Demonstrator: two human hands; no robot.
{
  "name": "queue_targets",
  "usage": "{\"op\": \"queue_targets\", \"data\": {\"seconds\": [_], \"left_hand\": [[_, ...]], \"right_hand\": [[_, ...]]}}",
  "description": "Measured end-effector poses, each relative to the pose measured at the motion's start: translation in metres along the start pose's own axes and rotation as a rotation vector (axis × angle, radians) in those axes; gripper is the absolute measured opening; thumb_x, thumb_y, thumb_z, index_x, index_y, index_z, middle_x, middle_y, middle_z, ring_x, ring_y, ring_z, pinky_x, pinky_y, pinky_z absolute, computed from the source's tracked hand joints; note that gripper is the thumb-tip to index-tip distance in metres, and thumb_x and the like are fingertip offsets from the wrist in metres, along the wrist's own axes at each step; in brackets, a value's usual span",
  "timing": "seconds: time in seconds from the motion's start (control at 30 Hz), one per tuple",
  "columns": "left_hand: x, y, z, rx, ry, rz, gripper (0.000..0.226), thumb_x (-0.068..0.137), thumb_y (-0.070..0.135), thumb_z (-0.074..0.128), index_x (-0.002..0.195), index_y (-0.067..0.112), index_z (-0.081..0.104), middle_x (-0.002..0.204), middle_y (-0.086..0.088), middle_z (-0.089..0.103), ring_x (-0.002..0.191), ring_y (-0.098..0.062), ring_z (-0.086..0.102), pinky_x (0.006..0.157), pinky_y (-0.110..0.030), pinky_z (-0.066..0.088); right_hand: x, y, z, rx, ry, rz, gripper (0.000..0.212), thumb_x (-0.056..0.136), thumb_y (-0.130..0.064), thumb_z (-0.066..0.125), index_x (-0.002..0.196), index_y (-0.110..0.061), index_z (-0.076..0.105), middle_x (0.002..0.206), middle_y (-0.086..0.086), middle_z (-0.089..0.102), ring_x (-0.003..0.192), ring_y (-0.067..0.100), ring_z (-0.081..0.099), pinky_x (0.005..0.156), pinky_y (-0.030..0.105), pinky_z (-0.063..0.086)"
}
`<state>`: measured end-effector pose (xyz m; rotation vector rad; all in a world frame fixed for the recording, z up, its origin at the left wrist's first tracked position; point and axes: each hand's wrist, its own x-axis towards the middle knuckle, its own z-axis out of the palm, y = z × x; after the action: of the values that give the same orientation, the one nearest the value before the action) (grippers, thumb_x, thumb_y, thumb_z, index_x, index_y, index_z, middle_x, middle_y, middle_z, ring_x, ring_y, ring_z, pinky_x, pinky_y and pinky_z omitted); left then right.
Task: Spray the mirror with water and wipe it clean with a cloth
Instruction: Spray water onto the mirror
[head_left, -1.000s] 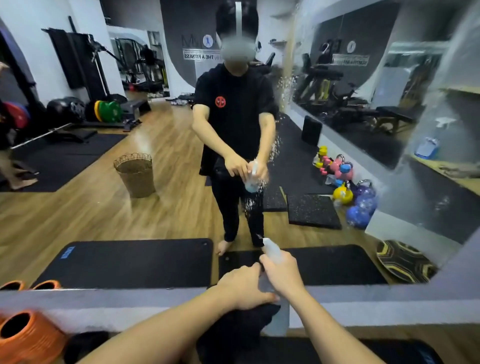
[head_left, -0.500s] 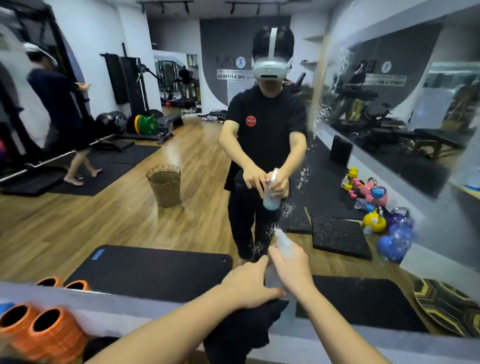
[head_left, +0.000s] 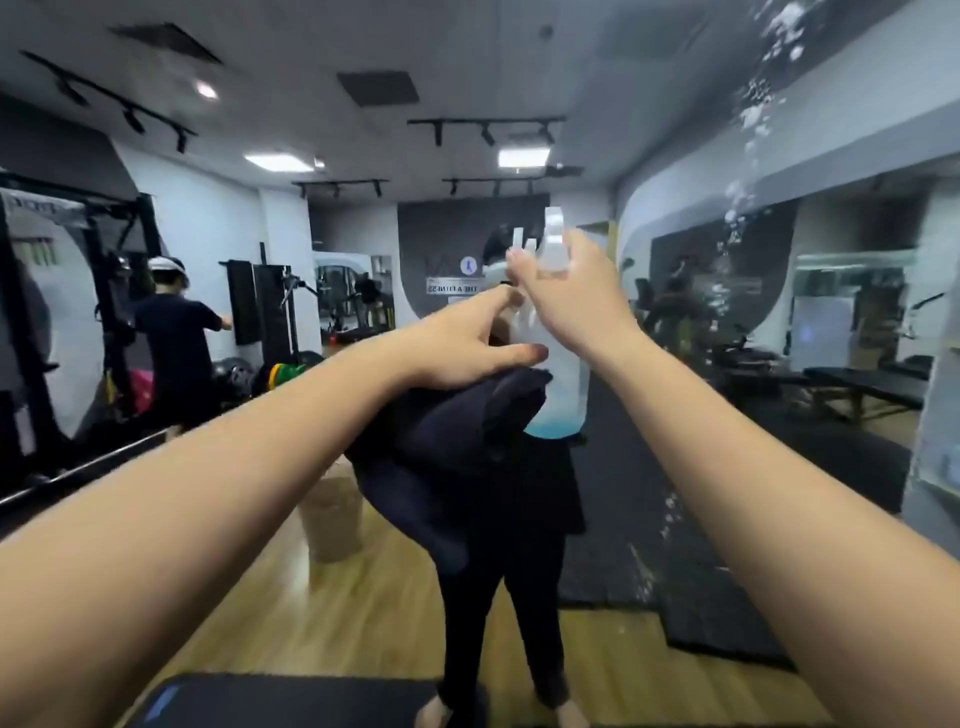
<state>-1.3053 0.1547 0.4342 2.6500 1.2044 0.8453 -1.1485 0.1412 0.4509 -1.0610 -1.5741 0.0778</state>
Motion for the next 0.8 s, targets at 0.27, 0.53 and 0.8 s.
{"op": "queue_targets", "data": {"seconds": [0.27,0.53,0.8], "left_hand": [[0.013,-0.014,-0.145,0.003,0.129,0.168,0.065,0.082,0.064,0.061,0.132,0.024,0.051,0.11,-0.011,0.071,0.098,-0.031,0.068,0.095,-0.05,0.052],[0.003,-0.032,-0.182,0.153,0.239,0.121,0.058,0.099,0.051,0.058,0.149,0.03,0.039,0.119,0.009,0.061,0.102,-0.004,0.059,0.091,-0.029,0.046],[0.001,-0.029,-0.174,0.234,0.299,0.021,0.061,0.097,0.058,0.054,0.149,0.033,0.034,0.117,0.0,0.065,0.096,-0.016,0.064,0.097,-0.045,0.05]], "right_hand": [[0.078,-0.115,0.027,0.068,0.192,-0.082,0.032,0.092,-0.049,0.057,0.099,-0.018,0.052,0.086,-0.011,0.055,0.074,0.005,0.051,0.056,0.027,0.032],[0.099,-0.152,0.052,0.105,0.169,-0.158,0.028,0.086,-0.024,0.056,0.062,-0.014,0.044,0.059,-0.004,0.046,0.048,0.008,0.041,0.042,0.019,0.03],[0.107,-0.15,0.054,0.06,0.139,-0.156,0.034,0.087,-0.023,0.056,0.059,-0.007,0.045,0.057,0.0,0.045,0.055,0.018,0.039,0.048,0.032,0.029]]}}
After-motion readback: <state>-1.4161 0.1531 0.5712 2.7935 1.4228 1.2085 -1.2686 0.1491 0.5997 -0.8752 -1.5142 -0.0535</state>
